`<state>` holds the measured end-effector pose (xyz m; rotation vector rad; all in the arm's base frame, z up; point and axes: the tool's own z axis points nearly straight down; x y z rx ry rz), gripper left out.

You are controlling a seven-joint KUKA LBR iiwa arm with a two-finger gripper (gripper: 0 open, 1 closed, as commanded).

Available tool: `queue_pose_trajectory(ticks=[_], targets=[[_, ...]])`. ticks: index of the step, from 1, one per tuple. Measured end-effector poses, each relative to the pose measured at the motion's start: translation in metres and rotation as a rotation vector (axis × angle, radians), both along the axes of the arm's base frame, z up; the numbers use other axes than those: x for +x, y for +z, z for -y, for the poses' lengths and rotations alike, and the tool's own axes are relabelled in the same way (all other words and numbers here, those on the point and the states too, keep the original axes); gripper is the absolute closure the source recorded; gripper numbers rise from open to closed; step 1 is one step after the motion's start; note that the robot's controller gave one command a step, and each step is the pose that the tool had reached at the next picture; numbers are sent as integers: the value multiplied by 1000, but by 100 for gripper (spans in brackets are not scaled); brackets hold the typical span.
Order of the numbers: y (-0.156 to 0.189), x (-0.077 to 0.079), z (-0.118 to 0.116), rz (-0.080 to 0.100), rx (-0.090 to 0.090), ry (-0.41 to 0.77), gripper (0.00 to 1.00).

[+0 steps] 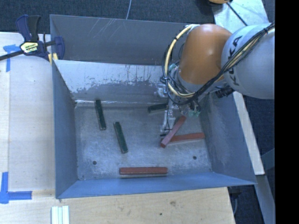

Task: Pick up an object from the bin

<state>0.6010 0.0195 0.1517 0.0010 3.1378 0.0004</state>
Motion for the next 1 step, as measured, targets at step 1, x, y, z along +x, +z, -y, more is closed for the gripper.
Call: queue_pose_trajectory(ticks=[1], targets=[[-49,13,19,7,0,4,0]])
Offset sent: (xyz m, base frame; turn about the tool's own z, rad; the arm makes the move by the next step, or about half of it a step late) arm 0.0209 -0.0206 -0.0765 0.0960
